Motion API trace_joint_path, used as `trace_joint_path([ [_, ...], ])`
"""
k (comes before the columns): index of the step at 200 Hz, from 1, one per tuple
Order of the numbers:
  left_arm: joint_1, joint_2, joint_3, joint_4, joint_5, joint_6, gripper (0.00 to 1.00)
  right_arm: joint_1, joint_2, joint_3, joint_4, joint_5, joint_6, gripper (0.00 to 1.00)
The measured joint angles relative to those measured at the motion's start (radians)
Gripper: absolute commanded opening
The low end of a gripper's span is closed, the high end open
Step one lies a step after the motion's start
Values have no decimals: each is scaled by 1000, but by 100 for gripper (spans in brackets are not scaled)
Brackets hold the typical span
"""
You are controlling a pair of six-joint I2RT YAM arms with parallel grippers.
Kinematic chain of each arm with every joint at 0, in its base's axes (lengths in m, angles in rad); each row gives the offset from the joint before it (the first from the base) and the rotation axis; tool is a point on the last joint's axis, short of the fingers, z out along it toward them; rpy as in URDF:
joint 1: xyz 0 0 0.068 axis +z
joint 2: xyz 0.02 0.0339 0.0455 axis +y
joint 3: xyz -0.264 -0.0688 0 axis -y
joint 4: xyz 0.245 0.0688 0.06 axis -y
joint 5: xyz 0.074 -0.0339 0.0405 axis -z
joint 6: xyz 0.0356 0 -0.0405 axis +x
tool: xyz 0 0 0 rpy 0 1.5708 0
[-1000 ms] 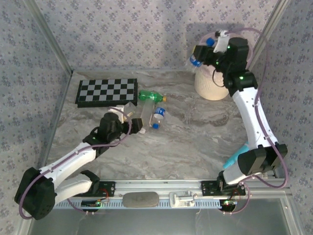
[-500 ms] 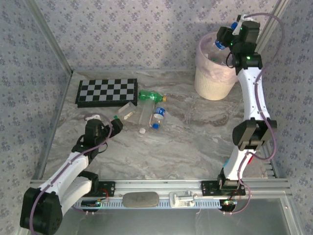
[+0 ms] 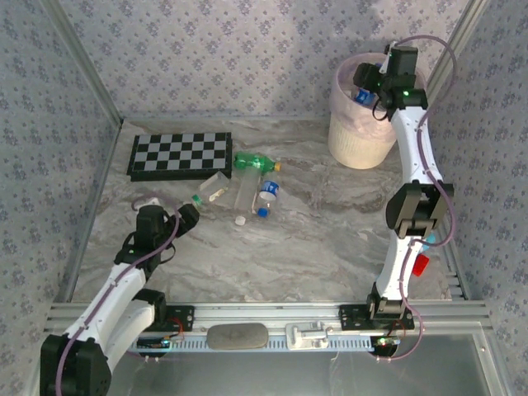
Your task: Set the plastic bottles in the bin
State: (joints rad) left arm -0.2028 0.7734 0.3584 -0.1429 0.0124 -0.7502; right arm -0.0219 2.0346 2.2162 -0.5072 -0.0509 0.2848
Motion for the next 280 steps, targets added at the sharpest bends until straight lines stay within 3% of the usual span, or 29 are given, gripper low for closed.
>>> trace_joint_path([
  [51, 3, 25, 30, -19, 9, 16, 100, 0, -8, 110, -40, 0, -11, 100],
  [86, 13, 105, 117, -27, 26, 91, 100, 7, -95, 56, -40, 0, -4, 100],
  [132, 13, 307, 301, -32, 56, 227, 100, 62, -329, -220, 34, -36, 32, 100],
  [191, 14, 552, 435, -26, 89, 305, 100, 233, -639, -730, 216, -70, 68, 100],
  [280, 18, 683, 466, 12, 148, 321, 100, 532, -804, -1241, 333, -29, 220, 100],
])
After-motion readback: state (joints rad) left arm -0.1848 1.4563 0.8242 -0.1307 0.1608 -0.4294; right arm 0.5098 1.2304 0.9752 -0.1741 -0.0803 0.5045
